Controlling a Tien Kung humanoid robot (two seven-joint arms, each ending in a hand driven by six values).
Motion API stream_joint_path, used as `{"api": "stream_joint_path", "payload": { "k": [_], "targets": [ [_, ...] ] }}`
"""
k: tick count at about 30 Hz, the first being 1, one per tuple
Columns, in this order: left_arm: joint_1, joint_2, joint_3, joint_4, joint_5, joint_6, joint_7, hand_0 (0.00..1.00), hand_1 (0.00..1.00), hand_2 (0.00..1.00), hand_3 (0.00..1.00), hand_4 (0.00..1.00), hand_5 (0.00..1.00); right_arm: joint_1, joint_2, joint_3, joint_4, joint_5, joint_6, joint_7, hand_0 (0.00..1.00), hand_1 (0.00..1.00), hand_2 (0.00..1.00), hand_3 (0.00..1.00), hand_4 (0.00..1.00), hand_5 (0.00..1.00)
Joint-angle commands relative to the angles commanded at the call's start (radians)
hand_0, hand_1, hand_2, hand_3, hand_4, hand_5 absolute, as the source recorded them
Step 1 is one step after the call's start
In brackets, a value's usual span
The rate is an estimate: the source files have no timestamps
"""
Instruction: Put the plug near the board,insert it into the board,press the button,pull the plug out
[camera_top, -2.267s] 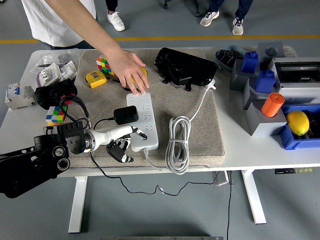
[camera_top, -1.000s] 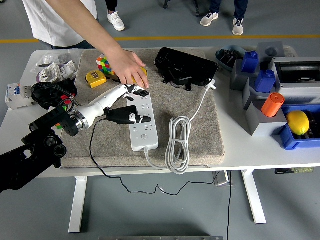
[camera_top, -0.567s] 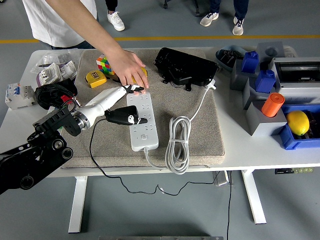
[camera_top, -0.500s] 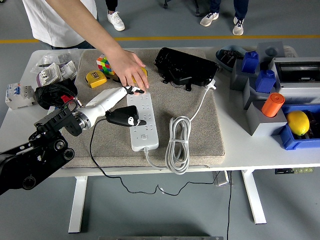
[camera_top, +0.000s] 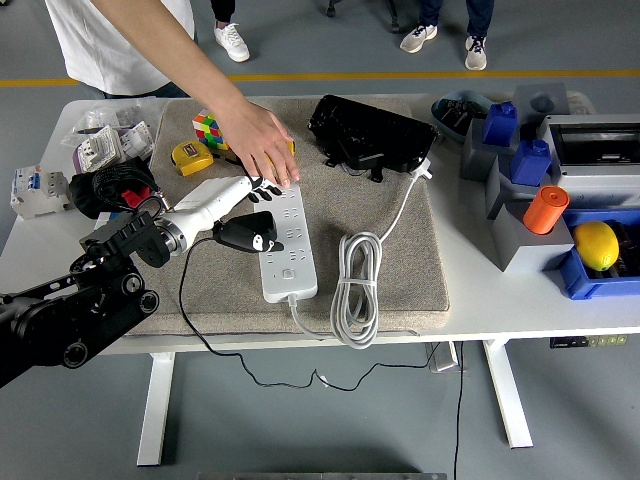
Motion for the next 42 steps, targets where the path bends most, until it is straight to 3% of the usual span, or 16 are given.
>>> {"api": "stream_joint_path", "payload": {
  "k": [14, 15, 31, 32, 38, 39, 42],
  "targets": [
    [-0.016, -0.012, 0.025, 0.058, 0.021, 0.023, 0.018, 0.623, 0.664, 0.678, 0.736, 0.998, 0.405, -0.003, -0.003, -0.009, 0.002, -0.001, -0.001, 0.000, 0.710, 0.714, 0.700, 0.597, 0.998, 0.607],
    [-0.017, -0.013, 0.026, 0.060, 0.021, 0.025, 0.018, 0.523, 0.606, 0.596, 0.657, 0.973, 0.340, -0.003, -0.003, -0.008, 0.002, -0.001, -0.001, 0.000, 0.710, 0.714, 0.700, 0.598, 0.998, 0.606],
    [-0.032, -0.029, 0.056, 0.114, 0.027, 0.040, 0.013, 0.489, 0.578, 0.568, 0.613, 0.984, 0.294, -0.002, 0.001, -0.003, 0.002, -0.002, -0.001, 0.001, 0.710, 0.713, 0.700, 0.598, 0.998, 0.606],
    [-0.033, -0.029, 0.057, 0.115, 0.026, 0.040, 0.012, 0.468, 0.560, 0.551, 0.589, 0.935, 0.279, -0.002, 0.001, -0.003, 0.002, -0.002, -0.001, 0.001, 0.710, 0.713, 0.700, 0.598, 0.998, 0.605],
    [-0.038, -0.034, 0.062, 0.119, 0.010, 0.046, 0.006, 0.468, 0.560, 0.551, 0.589, 0.935, 0.279, -0.002, 0.000, -0.002, 0.002, -0.002, -0.002, 0.001, 0.710, 0.713, 0.700, 0.598, 0.998, 0.605],
    [-0.039, -0.035, 0.064, 0.119, 0.009, 0.049, 0.003, 0.408, 0.494, 0.513, 0.554, 0.868, 0.261, -0.002, 0.001, -0.001, 0.003, -0.003, -0.002, 0.001, 0.709, 0.714, 0.700, 0.598, 0.998, 0.604],
    [-0.043, -0.039, 0.070, 0.124, 0.004, 0.055, -0.001, 0.408, 0.494, 0.513, 0.554, 0.868, 0.261, -0.001, 0.001, 0.000, 0.003, -0.003, -0.002, 0.001, 0.709, 0.714, 0.700, 0.598, 0.998, 0.604]
  ]
}}
